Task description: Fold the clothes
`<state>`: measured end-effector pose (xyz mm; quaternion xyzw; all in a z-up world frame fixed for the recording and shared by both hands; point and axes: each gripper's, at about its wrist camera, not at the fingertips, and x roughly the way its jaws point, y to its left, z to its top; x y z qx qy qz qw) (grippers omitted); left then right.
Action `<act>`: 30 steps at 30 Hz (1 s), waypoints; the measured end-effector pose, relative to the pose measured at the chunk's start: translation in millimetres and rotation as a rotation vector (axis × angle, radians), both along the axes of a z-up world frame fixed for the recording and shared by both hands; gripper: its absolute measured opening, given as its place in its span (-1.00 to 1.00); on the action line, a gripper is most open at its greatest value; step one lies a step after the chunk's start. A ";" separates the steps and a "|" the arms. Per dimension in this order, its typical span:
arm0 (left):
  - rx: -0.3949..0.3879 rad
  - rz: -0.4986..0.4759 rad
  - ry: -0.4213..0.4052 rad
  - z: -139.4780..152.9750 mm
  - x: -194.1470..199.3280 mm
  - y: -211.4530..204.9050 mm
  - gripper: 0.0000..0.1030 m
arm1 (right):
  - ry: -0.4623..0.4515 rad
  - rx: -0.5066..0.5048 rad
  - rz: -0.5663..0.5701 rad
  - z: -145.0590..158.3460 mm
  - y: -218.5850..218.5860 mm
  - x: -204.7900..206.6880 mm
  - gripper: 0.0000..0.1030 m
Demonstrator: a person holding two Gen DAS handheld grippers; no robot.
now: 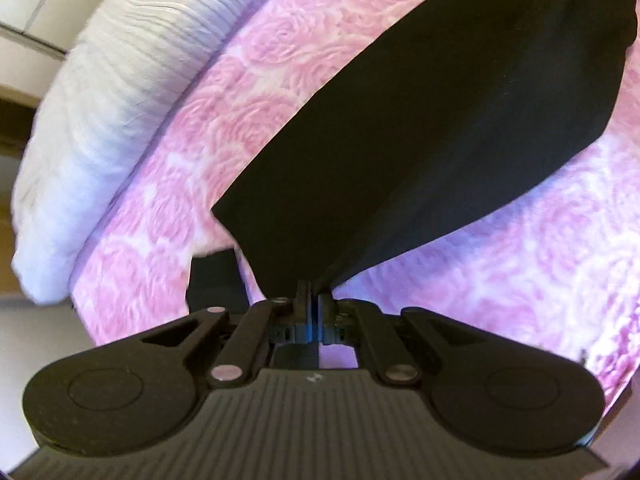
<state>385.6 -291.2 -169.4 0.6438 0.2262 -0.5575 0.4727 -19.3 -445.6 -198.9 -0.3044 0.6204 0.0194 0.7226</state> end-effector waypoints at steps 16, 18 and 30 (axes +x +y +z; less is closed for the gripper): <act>0.129 0.039 -0.033 -67.2 22.1 -160.4 -0.97 | 0.035 0.207 -0.170 -44.8 -114.1 56.8 -0.94; 0.149 0.067 -0.051 -82.7 21.5 -173.6 -0.97 | 0.053 0.253 -0.192 -54.4 -124.0 59.9 -0.94; 0.116 0.050 -0.272 -133.9 -19.8 -212.3 -0.56 | -0.128 0.289 -0.550 -89.0 -173.5 31.1 -0.41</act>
